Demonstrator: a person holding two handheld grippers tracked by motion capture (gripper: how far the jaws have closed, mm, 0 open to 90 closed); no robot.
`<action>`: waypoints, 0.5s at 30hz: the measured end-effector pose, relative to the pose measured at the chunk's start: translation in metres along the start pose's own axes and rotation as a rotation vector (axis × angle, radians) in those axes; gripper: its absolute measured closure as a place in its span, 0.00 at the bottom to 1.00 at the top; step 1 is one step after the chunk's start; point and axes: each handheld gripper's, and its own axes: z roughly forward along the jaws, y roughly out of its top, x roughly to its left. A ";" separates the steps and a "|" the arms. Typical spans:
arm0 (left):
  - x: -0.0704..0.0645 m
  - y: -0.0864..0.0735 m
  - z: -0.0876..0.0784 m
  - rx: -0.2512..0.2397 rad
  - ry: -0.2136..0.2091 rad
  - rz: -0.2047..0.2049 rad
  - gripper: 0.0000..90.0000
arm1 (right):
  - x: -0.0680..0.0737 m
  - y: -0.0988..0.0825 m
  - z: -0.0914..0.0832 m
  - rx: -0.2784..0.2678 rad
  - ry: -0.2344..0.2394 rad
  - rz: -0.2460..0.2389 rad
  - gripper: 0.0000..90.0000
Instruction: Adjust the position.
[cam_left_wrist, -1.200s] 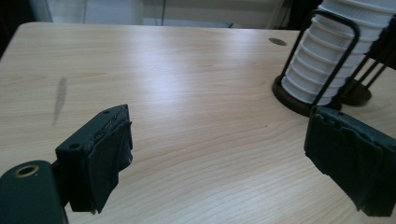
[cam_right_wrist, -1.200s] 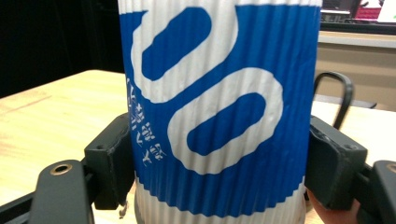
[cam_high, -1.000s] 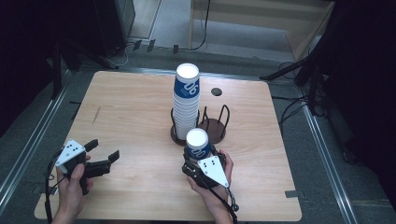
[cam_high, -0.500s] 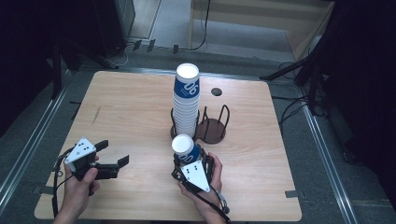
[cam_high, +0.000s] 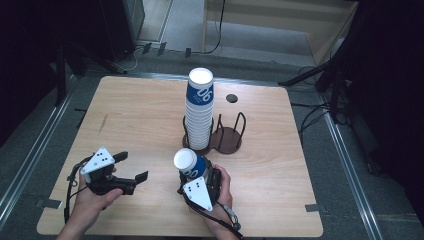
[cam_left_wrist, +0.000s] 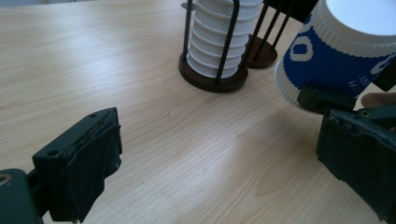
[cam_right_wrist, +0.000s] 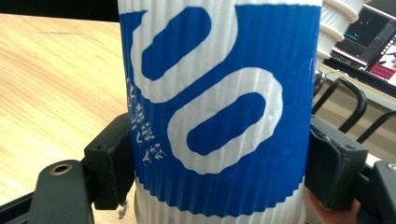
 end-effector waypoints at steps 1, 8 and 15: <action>-0.001 0.000 0.001 0.000 -0.005 0.002 0.01 | 0.001 0.000 0.000 -0.001 0.002 -0.011 0.24; -0.008 0.000 0.007 0.028 -0.037 0.018 0.02 | 0.013 0.000 0.002 -0.007 0.020 -0.053 0.24; -0.020 0.000 0.013 0.053 -0.078 0.045 0.02 | 0.024 -0.002 0.002 -0.006 0.050 -0.113 0.24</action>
